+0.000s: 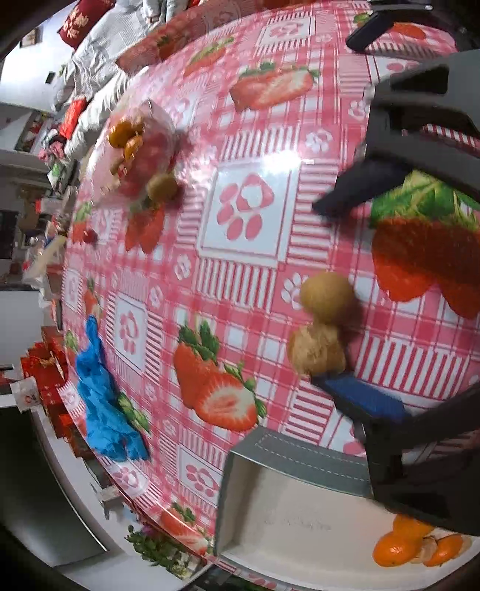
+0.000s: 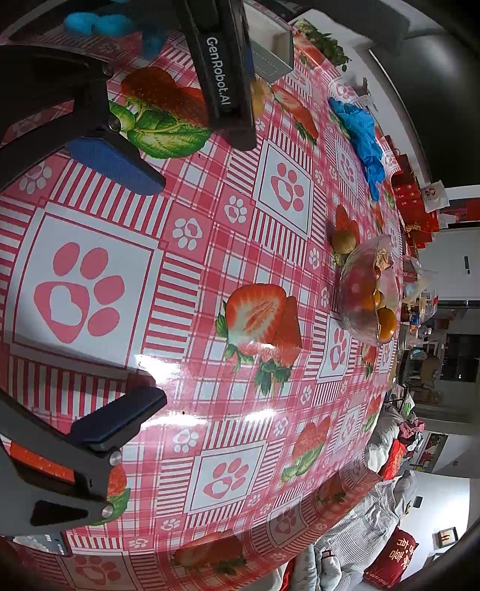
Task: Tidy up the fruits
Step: 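Withdraw both tools from the tray toward the walnut and kiwi on the tablecloth, then grasp the walnut with the left tool while the right tool grasps the kiwi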
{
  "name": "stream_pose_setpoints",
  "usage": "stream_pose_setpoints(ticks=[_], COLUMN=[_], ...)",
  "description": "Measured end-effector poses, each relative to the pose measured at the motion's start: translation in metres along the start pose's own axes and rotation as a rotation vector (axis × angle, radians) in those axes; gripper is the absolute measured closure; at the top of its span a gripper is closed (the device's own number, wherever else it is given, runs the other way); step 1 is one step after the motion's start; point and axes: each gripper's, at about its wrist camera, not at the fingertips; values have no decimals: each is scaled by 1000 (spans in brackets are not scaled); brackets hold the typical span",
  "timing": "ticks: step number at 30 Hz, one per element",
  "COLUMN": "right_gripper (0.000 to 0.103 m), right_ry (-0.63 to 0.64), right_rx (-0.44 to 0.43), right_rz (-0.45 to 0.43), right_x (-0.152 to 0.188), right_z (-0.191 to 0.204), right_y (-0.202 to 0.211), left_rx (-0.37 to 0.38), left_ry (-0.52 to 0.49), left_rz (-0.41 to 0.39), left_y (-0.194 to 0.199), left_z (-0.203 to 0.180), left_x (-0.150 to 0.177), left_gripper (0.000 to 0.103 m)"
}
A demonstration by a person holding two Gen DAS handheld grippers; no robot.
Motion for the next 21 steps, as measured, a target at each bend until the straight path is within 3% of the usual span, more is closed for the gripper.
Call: stream_pose_setpoints(ticks=[1, 3, 9, 12, 21], right_gripper=[0, 0, 0, 0, 0], right_ry=[0, 0, 4, 14, 14], right_rx=[0, 0, -10, -10, -10], right_rz=[0, 0, -2, 0, 0], right_x=[0, 0, 0, -1, -1], right_z=[0, 0, 1, 3, 3], right_y=[1, 1, 1, 0, 0], left_rx=[11, 35, 104, 177, 74], left_ry=[-19, -50, -85, 13, 31], left_rz=[0, 8, 0, 26, -17], left_y=[2, 6, 27, 37, 35], left_z=[-3, -7, -13, -1, 15], left_x=[0, 3, 36, 42, 15], left_gripper=[46, 53, 53, 53, 53])
Point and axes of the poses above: each gripper's, at about its wrist camera, not at the fingertips, and y roughly against the way its jaws point, z to its left, x to its underside, and after that the axes turned 1 degree about x, right-handed
